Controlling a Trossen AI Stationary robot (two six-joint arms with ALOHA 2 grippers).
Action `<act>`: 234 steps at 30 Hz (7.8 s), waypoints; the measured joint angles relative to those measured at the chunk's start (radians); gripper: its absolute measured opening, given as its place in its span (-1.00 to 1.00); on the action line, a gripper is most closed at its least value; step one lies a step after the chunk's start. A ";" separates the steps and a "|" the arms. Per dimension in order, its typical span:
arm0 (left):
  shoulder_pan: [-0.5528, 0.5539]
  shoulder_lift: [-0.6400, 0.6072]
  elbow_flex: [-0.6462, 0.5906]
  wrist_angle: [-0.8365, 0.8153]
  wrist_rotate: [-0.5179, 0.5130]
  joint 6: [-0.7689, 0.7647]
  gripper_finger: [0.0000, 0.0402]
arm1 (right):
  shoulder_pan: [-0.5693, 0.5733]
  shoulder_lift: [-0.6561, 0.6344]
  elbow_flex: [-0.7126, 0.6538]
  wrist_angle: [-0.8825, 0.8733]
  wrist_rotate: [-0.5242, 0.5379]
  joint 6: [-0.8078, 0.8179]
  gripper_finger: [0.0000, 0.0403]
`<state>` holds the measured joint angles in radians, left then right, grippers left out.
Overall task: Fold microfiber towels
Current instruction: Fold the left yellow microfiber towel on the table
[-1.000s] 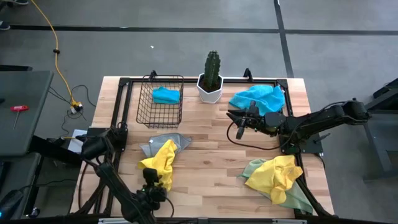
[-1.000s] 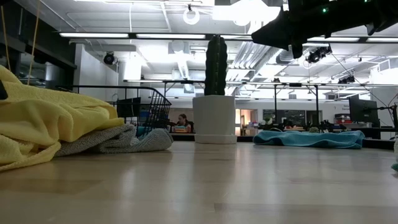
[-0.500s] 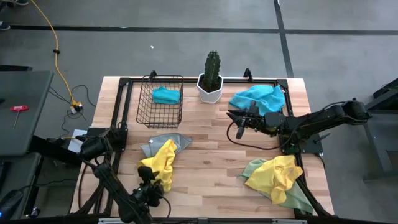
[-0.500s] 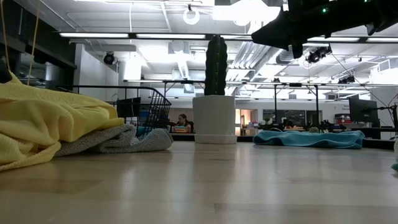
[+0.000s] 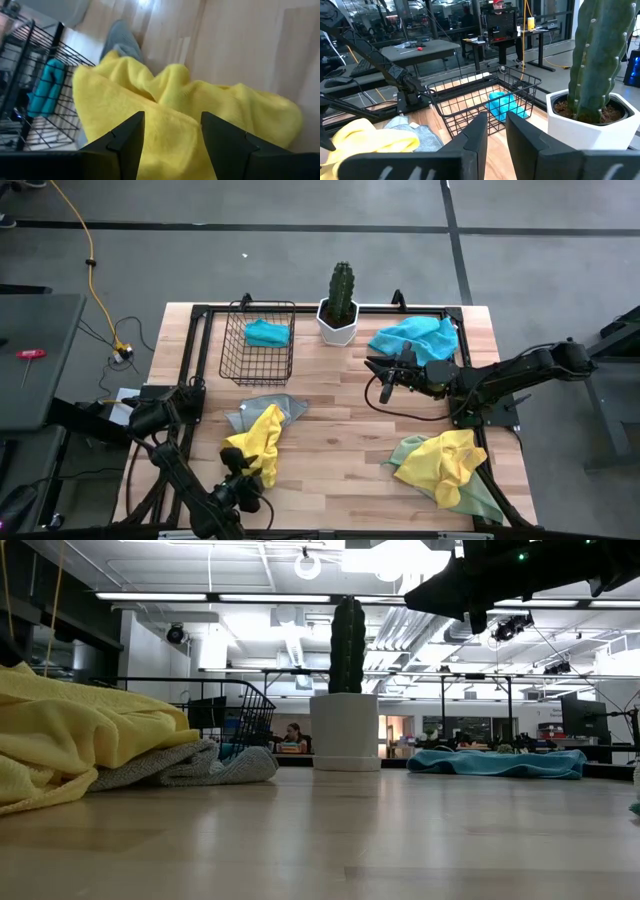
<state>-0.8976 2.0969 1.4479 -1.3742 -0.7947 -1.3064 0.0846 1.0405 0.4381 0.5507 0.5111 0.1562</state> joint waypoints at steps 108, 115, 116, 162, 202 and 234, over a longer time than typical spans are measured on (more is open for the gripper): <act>0.087 -0.314 0.038 0.139 -0.170 0.393 -1.00 | 0.379 0.852 0.660 -0.397 -0.375 -0.046 0.00; 0.088 -0.314 0.038 0.139 -0.202 0.357 -1.00 | 0.383 0.910 0.846 -0.595 -0.362 -0.047 0.11; 0.086 -0.314 0.038 0.138 -0.208 0.355 -1.00 | 0.388 0.910 0.858 -0.613 -0.347 -0.039 0.10; 0.171 -0.313 0.038 0.132 -0.359 0.314 -1.00 | 0.508 0.992 0.841 -0.764 -0.267 0.420 0.09; 0.260 -0.313 0.081 0.119 -0.339 0.558 -1.00 | 0.531 0.585 0.843 -1.278 -0.040 0.349 -0.99; 0.767 -0.313 0.477 0.821 -0.088 1.663 -1.00 | 0.150 0.150 0.980 -1.586 0.108 0.060 -1.00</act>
<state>-0.1305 1.7840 1.9247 -0.5528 -0.8823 0.3562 0.2344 1.1900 1.4186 -1.0356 0.6189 0.2165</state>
